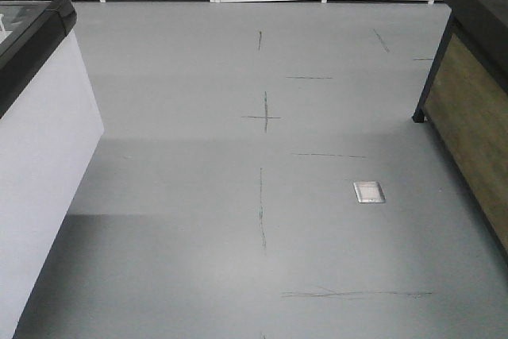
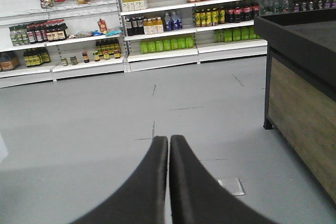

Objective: Pick three apples into basket with both arms
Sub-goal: 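Drive the base forward along the aisle toward the fruit tables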

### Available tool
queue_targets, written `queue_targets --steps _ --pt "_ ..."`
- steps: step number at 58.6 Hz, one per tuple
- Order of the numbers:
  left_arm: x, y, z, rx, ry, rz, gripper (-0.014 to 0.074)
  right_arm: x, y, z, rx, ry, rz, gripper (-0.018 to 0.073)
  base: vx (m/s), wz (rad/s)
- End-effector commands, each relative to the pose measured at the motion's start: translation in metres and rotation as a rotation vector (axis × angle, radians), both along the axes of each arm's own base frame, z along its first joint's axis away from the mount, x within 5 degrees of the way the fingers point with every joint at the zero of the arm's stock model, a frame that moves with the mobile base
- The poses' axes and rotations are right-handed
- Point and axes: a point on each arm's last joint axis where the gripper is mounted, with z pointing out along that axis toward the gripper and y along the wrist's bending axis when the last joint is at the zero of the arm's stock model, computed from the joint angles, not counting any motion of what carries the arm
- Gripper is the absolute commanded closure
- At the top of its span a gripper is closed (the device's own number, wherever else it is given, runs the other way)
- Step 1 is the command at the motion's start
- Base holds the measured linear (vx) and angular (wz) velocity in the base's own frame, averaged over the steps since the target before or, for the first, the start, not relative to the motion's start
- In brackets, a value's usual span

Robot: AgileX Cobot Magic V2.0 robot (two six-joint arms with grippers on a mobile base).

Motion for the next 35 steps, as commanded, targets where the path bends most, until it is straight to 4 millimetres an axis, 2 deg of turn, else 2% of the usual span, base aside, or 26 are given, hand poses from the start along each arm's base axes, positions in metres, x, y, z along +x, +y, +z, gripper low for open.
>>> queue_targets --steps 1,35 --pt "-0.0031 -0.0009 0.016 -0.01 -0.109 -0.015 0.0602 -0.0001 0.0007 0.0026 -0.011 -0.071 0.006 0.0564 0.0 0.0" --pt "-0.0031 -0.0009 0.016 -0.01 -0.109 -0.015 0.0602 -0.0001 0.0007 0.0026 -0.011 -0.071 0.006 0.0564 0.0 0.0"
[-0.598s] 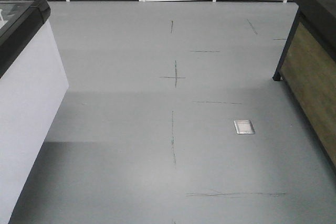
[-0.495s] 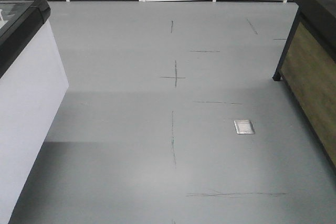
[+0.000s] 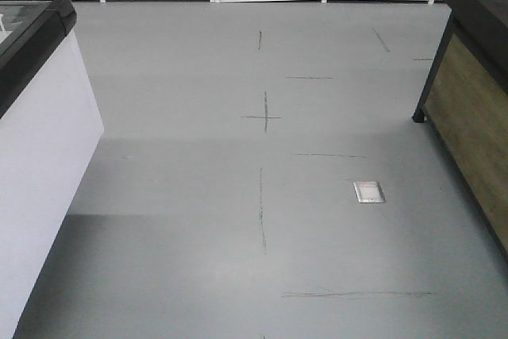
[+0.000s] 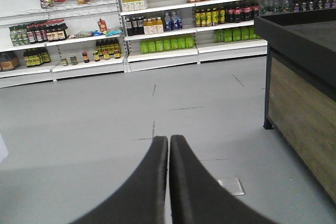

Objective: Pick three apples into basket with both arms
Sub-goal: 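Drive the base forward along the aisle toward the fruit tables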

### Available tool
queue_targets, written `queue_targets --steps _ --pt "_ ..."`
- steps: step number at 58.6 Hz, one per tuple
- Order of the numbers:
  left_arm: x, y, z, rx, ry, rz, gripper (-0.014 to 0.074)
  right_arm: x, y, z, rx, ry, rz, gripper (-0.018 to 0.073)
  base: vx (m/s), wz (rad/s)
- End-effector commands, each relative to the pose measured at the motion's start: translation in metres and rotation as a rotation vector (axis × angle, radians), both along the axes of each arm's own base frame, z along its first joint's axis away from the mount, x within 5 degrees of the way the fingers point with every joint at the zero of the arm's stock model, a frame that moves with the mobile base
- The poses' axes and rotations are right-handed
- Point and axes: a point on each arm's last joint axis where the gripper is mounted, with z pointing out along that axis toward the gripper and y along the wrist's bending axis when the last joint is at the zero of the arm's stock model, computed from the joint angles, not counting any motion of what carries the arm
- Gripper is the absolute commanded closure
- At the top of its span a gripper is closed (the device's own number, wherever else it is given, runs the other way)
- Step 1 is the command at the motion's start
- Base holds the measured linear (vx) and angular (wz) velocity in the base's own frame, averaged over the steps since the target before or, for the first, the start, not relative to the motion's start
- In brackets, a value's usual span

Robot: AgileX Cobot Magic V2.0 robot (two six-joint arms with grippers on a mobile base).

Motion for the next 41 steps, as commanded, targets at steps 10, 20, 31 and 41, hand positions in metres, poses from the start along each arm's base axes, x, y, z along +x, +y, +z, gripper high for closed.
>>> queue_targets --steps 10,20,31,41 --pt "-0.0031 -0.0009 0.016 -0.01 -0.109 -0.015 0.0602 -0.0001 0.0007 0.0026 -0.011 -0.071 0.006 0.0564 0.0 0.0" --pt "-0.0031 -0.0009 0.016 -0.01 -0.109 -0.015 0.0602 -0.0001 0.0007 0.0026 -0.011 -0.071 0.006 0.0564 0.0 0.0" --pt "-0.0031 -0.0009 0.016 -0.01 -0.109 -0.015 0.0602 -0.0001 0.0007 0.0026 -0.011 -0.071 0.006 0.0564 0.0 0.0" --pt "-0.0031 -0.0009 0.016 -0.01 -0.109 -0.015 0.0602 -0.0001 0.0007 0.0026 -0.011 -0.071 0.006 0.0564 0.0 0.0"
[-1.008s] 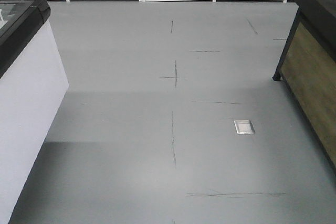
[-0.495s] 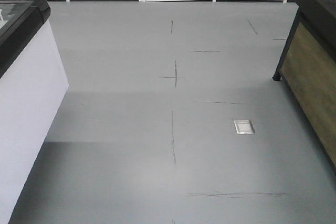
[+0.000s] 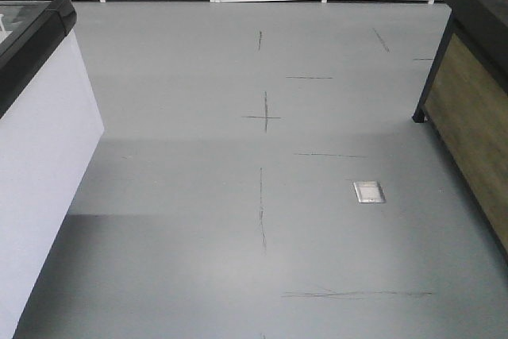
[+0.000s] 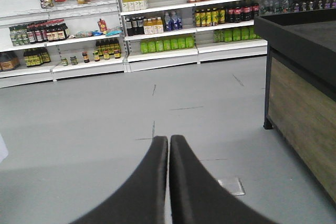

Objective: Pick three apples into basket with both arms
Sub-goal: 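Drive the base forward along the aisle toward the fruit tables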

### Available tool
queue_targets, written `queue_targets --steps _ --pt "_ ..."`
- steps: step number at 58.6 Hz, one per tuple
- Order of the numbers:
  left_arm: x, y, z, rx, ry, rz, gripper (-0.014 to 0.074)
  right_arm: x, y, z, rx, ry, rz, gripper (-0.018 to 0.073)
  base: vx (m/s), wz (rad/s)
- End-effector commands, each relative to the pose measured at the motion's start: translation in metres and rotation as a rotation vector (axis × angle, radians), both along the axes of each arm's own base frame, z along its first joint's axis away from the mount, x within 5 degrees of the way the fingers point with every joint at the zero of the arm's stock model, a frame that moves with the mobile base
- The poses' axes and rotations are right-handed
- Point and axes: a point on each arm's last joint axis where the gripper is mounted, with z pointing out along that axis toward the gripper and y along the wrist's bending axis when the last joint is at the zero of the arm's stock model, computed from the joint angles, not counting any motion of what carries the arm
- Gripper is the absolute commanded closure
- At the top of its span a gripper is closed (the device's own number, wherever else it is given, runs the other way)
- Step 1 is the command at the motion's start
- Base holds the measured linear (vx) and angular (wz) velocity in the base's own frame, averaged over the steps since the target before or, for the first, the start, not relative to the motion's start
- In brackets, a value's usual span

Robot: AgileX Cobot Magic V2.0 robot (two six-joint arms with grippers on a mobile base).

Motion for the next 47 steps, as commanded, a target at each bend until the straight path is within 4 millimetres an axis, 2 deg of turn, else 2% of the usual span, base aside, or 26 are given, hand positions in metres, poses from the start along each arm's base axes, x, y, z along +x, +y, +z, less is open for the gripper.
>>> queue_targets --steps 1,47 --pt "-0.0031 -0.0009 0.016 -0.01 -0.109 -0.015 0.0602 -0.0001 0.0007 0.0026 -0.011 -0.071 0.006 0.0564 0.0 0.0" --pt "-0.0031 -0.0009 0.016 -0.01 -0.109 -0.015 0.0602 -0.0001 0.0007 0.0026 -0.011 -0.071 0.006 0.0564 0.05 0.01"
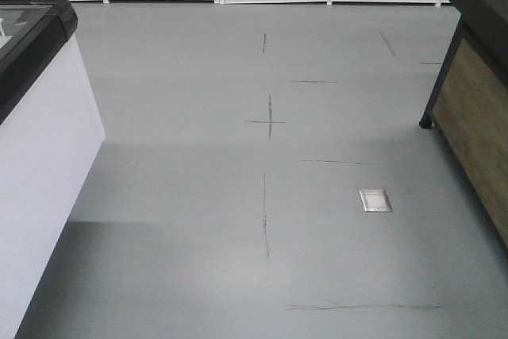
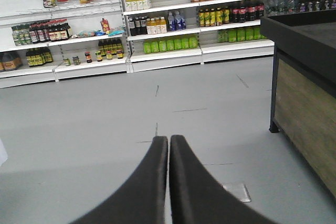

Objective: Pick three apples into basket with both arms
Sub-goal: 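Drive the base forward along the aisle toward the fruit tables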

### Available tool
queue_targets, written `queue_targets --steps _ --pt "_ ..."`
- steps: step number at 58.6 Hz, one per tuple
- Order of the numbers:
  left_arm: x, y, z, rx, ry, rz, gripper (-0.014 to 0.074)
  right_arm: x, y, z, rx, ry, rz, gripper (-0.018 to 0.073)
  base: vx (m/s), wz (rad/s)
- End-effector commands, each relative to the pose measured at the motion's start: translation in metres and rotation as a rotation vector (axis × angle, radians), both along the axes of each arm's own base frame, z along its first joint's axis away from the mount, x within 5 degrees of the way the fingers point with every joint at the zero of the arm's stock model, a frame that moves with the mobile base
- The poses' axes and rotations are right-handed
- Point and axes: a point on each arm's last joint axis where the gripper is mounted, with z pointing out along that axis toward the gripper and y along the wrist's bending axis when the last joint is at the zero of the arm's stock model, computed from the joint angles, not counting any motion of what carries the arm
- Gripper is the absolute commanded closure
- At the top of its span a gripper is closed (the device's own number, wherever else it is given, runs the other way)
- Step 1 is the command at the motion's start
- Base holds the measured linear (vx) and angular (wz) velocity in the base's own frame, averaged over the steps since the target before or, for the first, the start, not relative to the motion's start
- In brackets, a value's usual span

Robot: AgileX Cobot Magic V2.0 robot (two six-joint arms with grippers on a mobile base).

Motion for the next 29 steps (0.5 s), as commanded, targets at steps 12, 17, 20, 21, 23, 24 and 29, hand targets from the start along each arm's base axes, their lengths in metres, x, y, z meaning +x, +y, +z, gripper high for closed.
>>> queue_targets --steps 12,17,20,21,23,24,29 --pt "-0.0031 -0.0009 0.016 -0.01 -0.109 -0.015 0.0602 -0.0001 0.0007 0.0026 -0.011 -0.071 0.006 0.0564 0.12 -0.05" --pt "-0.0031 -0.0009 0.016 -0.01 -0.109 -0.015 0.0602 -0.0001 0.0007 0.0026 -0.011 -0.071 0.006 0.0564 0.12 -0.06" --pt "-0.0031 -0.0009 0.016 -0.01 -0.109 -0.015 0.0602 -0.0001 0.0007 0.0026 -0.011 -0.071 0.006 0.0564 0.11 -0.04" --pt "-0.0031 -0.0009 0.016 -0.01 -0.109 -0.015 0.0602 -0.0001 0.0007 0.0026 -0.011 -0.071 0.006 0.0564 0.11 -0.02" --pt "-0.0031 -0.0009 0.016 -0.01 -0.109 -0.015 0.0602 -0.0001 0.0007 0.0026 -0.011 -0.071 0.006 0.0564 0.11 -0.02" --pt "-0.0031 -0.0009 0.016 -0.01 -0.109 -0.015 0.0602 -0.0001 0.0007 0.0026 -0.011 -0.071 0.006 0.0564 0.1 0.0" --pt "-0.0031 -0.0009 0.016 -0.01 -0.109 -0.015 0.0602 -0.0001 0.0007 0.0026 -0.011 -0.071 0.006 0.0564 0.1 0.03"
